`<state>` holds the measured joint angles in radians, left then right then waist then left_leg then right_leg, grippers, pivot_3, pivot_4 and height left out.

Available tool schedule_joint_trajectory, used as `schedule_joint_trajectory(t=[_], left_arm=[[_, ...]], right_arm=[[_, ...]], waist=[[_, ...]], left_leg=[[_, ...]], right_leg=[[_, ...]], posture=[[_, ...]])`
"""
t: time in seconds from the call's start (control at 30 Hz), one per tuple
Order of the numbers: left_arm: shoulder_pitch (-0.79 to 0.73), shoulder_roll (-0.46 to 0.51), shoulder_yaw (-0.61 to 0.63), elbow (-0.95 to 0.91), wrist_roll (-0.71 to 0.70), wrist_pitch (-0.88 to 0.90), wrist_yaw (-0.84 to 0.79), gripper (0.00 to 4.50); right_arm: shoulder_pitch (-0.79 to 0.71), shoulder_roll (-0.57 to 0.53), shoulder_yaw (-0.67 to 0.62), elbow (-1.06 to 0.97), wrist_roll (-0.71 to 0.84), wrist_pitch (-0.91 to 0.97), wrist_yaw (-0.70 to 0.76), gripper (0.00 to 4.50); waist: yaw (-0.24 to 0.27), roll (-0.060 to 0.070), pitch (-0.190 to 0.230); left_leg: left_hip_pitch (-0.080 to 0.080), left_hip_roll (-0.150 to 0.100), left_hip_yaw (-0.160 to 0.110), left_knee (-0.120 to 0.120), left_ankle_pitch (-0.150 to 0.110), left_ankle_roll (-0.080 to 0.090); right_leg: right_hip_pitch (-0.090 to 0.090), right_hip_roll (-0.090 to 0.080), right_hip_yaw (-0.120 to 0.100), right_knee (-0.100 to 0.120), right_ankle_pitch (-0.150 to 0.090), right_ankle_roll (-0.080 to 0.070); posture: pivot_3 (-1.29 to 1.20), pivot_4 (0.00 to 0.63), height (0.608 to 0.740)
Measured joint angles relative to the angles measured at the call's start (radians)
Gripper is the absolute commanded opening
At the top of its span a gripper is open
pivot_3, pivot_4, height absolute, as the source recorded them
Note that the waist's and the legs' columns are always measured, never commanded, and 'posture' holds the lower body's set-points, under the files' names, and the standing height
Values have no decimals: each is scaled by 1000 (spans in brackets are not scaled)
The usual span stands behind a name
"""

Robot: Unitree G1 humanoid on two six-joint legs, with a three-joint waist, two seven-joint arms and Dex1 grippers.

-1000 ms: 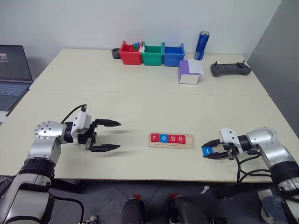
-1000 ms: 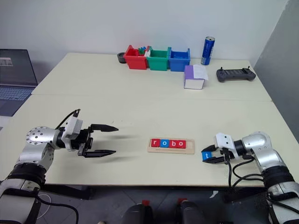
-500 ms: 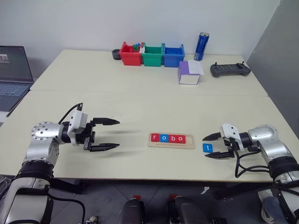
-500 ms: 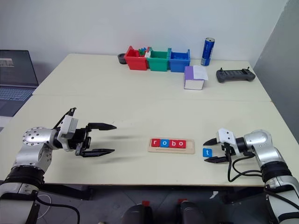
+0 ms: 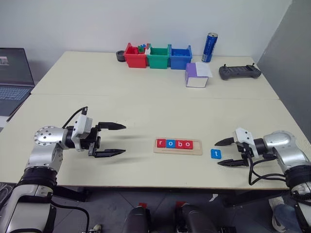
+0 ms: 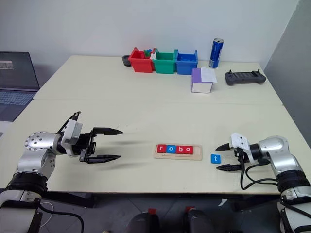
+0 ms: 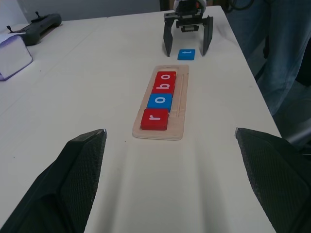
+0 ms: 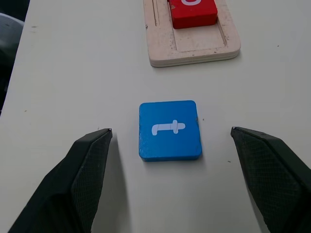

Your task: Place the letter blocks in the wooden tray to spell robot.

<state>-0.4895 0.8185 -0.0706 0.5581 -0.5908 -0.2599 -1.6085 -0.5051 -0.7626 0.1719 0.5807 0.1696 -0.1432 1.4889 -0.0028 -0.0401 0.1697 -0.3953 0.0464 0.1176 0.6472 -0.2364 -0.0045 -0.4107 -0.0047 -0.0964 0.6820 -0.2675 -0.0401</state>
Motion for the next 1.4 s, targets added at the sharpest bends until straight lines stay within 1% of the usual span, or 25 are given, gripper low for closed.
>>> schedule_joint_trajectory(t=[0.03, 0.13, 0.33, 0.37, 0.6, 0.77, 0.9, 1.07, 1.4], left_arm=[[3, 0, 0, 0, 0, 2, 0, 4500], [11, 0, 0, -4, 0, 10, 0, 4500], [31, 2, 0, -13, 0, 10, 0, 4500], [32, 2, 0, -13, 0, 10, 0, 4500], [21, 1, 0, -11, 1, 9, 0, 4500], [18, 2, 0, -9, 1, 8, 0, 4500], [13, -13, 1, -8, 7, 8, 0, 4500], [16, -24, 17, -8, 19, 9, 0, 4500], [52, -29, 40, -20, 24, 11, 0, 4500]], right_arm=[[-1, 1, 0, 6, -2, -8, -5, 4168], [-7, 3, 0, 19, -12, -28, -12, 3631], [-13, 3, -1, 34, -13, -38, -13, 1541], [-12, 3, -1, 34, -13, -38, -13, 1447], [-11, -1, -1, 13, -11, -15, -6, 1457], [-35, 2, -2, -185, 33, 148, -4, 1457], [-123, 61, -3, -277, 53, 272, -60, 1457], [-129, 71, 49, -222, 5, 278, -59, 1457], [-134, 72, 70, -144, -44, 230, -40, 1457]], waist=[[0, 0, 0], [0, 0, 0], [1, 0, 0], [1, 0, 0], [1, 0, 0], [-4, 1, 1], [-1, 1, 1], [9, 1, 1], [0, 1, 1]], left_leg=[[0, 0, 0, 0, 0, 0], [0, 0, 0, 0, 0, 0], [0, 0, 0, 0, 0, 0], [0, 0, 0, 0, 0, 0], [0, 0, 0, 0, 0, 0], [-1, 1, 0, 0, 0, 0], [-1, 1, -1, 0, 0, 0], [-5, -2, 0, 0, 0, 0], [-4, -1, 0, 0, 0, 0]], right_leg=[[0, 0, 0, 0, 0, 0], [0, 0, 0, 0, 0, 0], [0, 0, 0, 0, 0, 0], [0, 0, 0, 0, 0, 0], [0, 0, 0, 0, 0, 0], [-1, 0, 0, 0, 0, 0], [-1, 0, -1, 1, 0, 0], [-4, -2, -1, -1, 0, 0], [-4, -2, -1, 0, 0, 0]], posture=[[0, 150, 740], [0, 150, 740], [0, 150, 740], [0, 150, 740], [0, 150, 740], [0, 150, 740], [0, 150, 740], [0, 150, 740], [0, 150, 740]])
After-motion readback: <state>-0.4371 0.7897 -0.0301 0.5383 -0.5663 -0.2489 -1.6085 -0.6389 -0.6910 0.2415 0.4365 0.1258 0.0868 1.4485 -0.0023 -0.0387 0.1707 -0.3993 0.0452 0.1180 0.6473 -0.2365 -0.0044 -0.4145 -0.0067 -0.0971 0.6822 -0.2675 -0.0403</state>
